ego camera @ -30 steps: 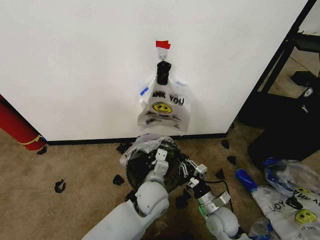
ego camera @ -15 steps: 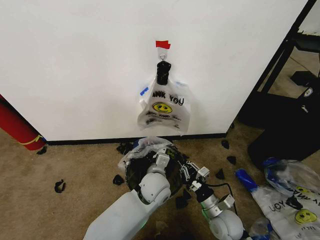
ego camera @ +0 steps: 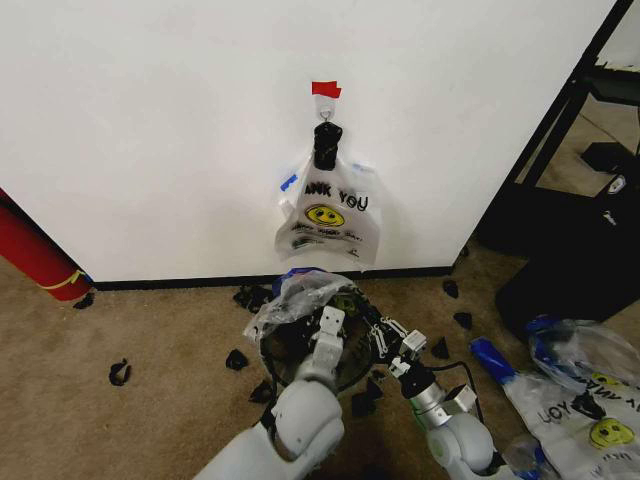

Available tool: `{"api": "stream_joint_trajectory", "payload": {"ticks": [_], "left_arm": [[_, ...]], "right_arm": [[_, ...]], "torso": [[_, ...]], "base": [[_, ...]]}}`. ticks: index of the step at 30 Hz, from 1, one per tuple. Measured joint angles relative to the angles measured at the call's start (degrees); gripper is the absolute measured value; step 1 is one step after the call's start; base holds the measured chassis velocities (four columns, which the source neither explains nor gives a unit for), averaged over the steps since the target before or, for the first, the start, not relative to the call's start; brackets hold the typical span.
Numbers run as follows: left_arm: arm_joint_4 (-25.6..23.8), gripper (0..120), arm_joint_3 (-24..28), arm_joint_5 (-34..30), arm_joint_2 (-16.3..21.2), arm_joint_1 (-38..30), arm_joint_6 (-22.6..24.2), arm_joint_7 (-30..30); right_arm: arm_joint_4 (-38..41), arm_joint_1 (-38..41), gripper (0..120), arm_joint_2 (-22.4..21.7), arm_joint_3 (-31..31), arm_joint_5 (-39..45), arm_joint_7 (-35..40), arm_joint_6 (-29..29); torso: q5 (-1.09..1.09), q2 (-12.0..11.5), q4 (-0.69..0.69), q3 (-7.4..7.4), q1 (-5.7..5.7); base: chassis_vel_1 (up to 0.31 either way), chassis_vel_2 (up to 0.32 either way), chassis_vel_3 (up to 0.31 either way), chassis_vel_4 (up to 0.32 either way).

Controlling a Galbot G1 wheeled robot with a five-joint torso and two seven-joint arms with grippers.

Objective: Pick up the garbage bag from the wall and place it over the trash bin.

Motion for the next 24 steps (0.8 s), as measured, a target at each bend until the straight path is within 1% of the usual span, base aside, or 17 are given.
{"api": "stream_joint_trajectory", "payload": {"ticks": [3, 7, 14, 21, 24], "left_arm": [[-1.01, 0, 0.10, 0.23, 1.33, 1.13, 0.58, 0.51], [-0.72, 0, 0.44, 0.69, 2.18, 1.84, 0.82, 0.57], [2.04, 0, 0.66, 3.26, 2.13, 2.16, 0.70, 0.57], [4.63, 0, -1.12, 5.24, 2.69, 1.12, 0.31, 0.87], [6.57, 0, -1.99, 5.58, 2.68, -0.28, -0.07, 0.90]], "right_arm": [[-0.81, 0.73, 1, 0.39, -0.03, -1.13, -0.05, 0.57], [-0.59, 0.81, 1, 0.64, -0.07, -1.37, -0.42, 0.81], [0.67, 0.40, 1, 0.72, 1.21, -2.07, -2.41, 1.83], [2.85, -0.86, 1, 0.42, 1.88, -2.25, -3.42, 2.12], [3.81, -1.23, 1, 0.31, 1.78, -2.03, -3.79, 2.11]], "torso": [[0.00, 0.00, 0.00, 0.00, 0.00], [0.00, 0.00, 0.00, 0.00, 0.00], [-0.01, 0.00, 0.00, 0.01, 0.00], [0.00, 0.00, 0.00, 0.01, 0.00], [0.00, 0.00, 0.00, 0.01, 0.00]], "base": [[0.000, 0.000, 0.000, 0.000], [0.000, 0.000, 0.000, 0.000], [0.000, 0.000, 0.000, 0.000], [0.000, 0.000, 0.000, 0.000], [0.000, 0.000, 0.000, 0.000]]}}
